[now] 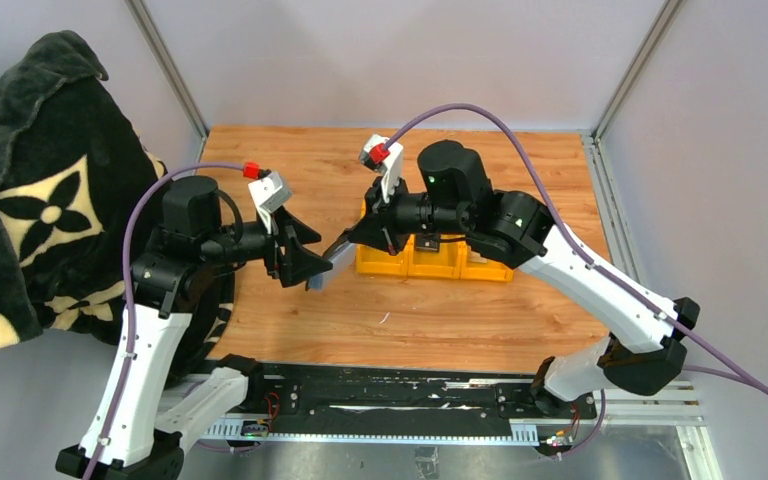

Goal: Take the credit cards out of the card holder
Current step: Open the card holder at the center of the board.

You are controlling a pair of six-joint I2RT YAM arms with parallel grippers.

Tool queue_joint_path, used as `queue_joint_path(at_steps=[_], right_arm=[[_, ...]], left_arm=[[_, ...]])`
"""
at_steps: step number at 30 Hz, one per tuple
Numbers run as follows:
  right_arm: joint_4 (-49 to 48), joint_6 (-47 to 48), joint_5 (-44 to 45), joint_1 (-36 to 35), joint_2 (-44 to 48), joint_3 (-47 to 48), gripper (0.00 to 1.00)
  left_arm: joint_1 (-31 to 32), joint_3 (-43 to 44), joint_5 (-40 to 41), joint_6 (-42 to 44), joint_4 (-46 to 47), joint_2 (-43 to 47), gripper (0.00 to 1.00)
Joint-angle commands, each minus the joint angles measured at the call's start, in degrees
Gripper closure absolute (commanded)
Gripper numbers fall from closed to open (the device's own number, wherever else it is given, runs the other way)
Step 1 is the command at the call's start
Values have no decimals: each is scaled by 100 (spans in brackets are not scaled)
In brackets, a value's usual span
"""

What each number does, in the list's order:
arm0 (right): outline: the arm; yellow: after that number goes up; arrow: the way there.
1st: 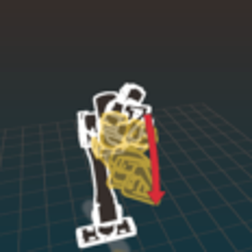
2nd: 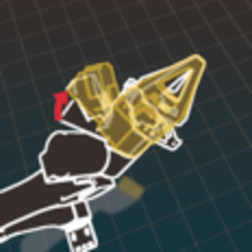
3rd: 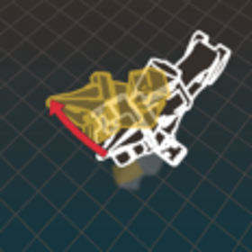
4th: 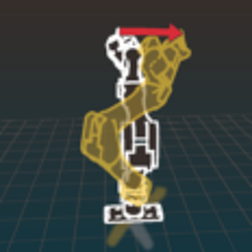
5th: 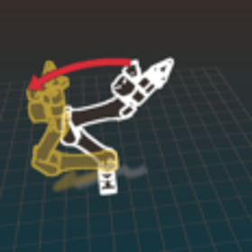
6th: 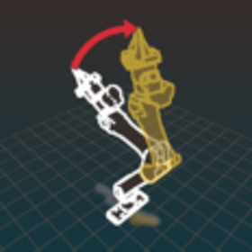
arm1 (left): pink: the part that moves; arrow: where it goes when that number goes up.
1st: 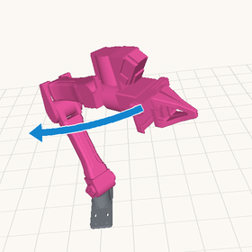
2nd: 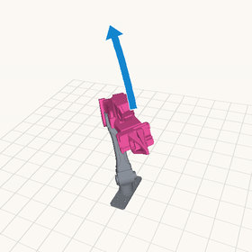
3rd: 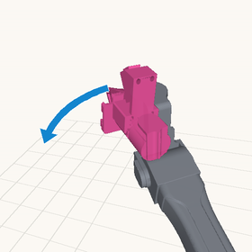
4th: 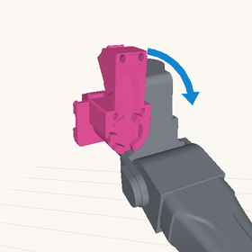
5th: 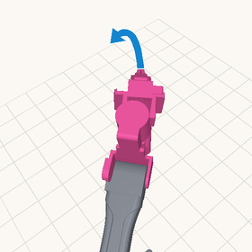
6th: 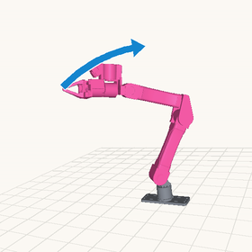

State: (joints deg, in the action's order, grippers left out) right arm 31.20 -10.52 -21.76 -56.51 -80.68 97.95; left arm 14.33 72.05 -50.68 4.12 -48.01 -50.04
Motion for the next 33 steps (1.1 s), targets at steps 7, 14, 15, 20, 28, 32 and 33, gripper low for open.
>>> queue_joint_path(at_steps=[7,14,15,20,28,32,33], right_arm=[[1216,996,2126,-1022,-671,1318,100],[2006,736,2944,-1228,-1178,2344,100],[2059,683,3032,-1230,-1206,2446,100],[2119,449,2922,-1261,-1330,2640,100],[2068,108,2571,-1340,-1443,2789,100],[1971,-10,2304,-1353,-1419,2819,100],[1956,-37,2276,-1354,-1415,2824,100]], left_arm=[[-27,-191,189,282,213,338,30],[-27,-369,918,459,280,537,59],[-26,-432,1024,419,378,593,63],[-26,-654,1189,232,843,848,77],[-27,-686,696,158,844,736,54],[-18,-680,730,56,994,683,53],[-18,-688,791,28,1051,680,54]])
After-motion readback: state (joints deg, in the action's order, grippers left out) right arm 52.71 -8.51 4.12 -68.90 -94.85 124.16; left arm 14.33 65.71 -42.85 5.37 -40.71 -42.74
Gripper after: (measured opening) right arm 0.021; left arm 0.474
